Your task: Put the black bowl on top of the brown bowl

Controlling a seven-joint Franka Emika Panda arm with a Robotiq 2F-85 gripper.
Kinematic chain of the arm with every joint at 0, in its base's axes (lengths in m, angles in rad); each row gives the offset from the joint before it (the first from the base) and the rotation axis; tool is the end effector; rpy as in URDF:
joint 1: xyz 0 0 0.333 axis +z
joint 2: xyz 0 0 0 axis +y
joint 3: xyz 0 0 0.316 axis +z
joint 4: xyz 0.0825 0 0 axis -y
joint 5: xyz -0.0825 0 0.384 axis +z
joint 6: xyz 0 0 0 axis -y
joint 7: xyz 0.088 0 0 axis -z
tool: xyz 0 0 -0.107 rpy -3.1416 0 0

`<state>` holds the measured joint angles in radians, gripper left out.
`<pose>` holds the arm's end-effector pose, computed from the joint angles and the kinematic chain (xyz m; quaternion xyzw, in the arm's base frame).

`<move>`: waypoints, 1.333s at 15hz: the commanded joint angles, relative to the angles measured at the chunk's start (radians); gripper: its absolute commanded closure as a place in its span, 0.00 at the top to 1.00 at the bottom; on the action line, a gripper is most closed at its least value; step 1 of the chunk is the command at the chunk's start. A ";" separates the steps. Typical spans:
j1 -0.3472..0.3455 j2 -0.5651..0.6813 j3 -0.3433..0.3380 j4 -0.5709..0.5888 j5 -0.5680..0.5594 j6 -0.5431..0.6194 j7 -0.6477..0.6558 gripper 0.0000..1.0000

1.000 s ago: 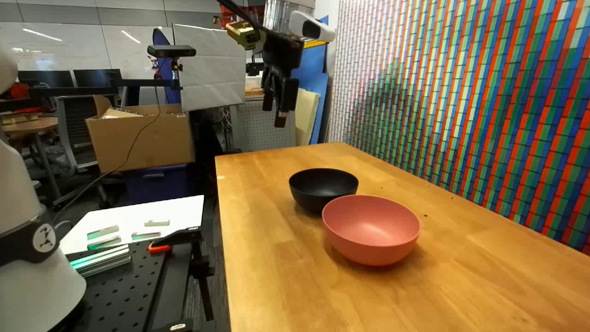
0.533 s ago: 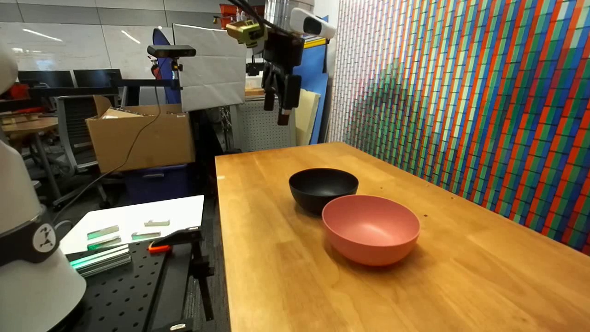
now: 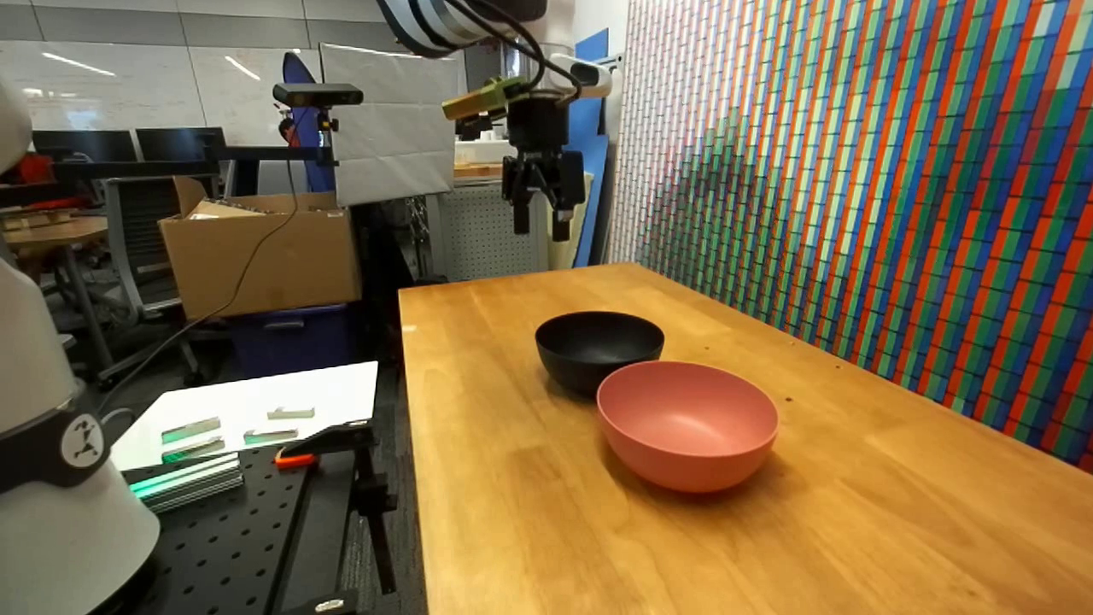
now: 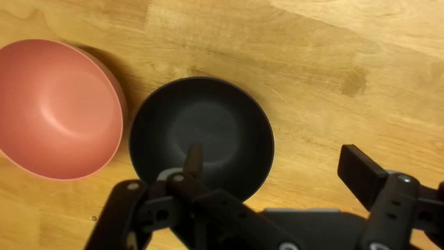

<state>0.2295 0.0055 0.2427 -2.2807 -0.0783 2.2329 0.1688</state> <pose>0.4557 0.2300 0.3476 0.9837 0.1756 -0.0159 0.0364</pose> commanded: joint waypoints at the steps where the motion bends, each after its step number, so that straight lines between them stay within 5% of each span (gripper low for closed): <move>1: 0.029 0.172 0.009 0.122 -0.133 0.018 0.085 1.00; 6: 0.096 0.372 -0.028 0.255 -0.261 0.012 0.124 1.00; 10: 0.133 0.480 -0.050 0.343 -0.253 0.007 0.103 1.00; 11: 0.141 0.497 -0.056 0.355 -0.251 0.005 0.097 0.75; 20: 0.165 0.532 -0.092 0.385 -0.240 -0.003 0.099 0.11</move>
<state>0.3760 0.5300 0.1715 -1.9283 -0.3200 2.2593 0.2716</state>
